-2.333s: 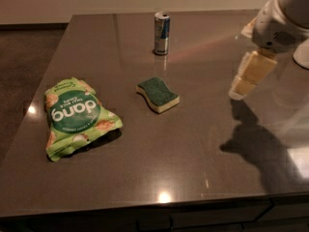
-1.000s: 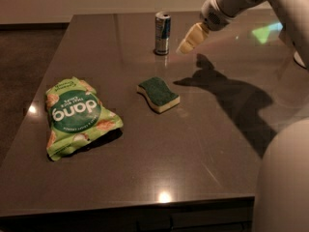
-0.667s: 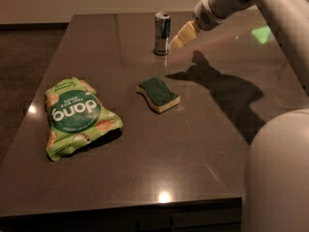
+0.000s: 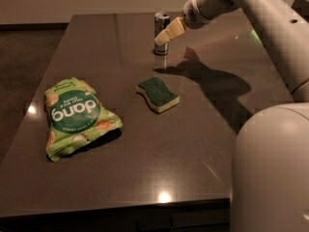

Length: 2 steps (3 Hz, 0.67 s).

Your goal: Move redbull can near sponge

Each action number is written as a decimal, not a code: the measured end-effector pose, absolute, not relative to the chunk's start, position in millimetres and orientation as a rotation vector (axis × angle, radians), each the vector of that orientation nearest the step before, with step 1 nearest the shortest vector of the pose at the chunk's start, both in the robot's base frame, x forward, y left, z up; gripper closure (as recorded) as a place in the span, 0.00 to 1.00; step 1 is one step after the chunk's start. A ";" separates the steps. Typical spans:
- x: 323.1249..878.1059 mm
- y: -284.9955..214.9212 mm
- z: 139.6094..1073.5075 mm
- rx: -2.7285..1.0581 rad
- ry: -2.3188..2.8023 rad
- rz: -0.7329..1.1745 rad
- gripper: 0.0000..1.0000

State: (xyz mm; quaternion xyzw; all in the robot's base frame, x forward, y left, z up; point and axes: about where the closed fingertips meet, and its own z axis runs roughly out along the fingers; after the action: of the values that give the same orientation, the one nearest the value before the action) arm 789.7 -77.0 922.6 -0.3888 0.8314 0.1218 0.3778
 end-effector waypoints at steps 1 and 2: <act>801.5 -65.4 923.4 -0.953 2.109 0.310 0.00; 811.9 -56.0 923.6 -0.926 2.099 0.300 0.00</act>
Offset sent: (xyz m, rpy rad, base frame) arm 0.0335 0.0280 0.0081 0.0413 -0.0698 -0.0773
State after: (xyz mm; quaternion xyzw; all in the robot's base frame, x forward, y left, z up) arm 811.9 -56.0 923.6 -0.3666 0.8306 0.1186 0.4021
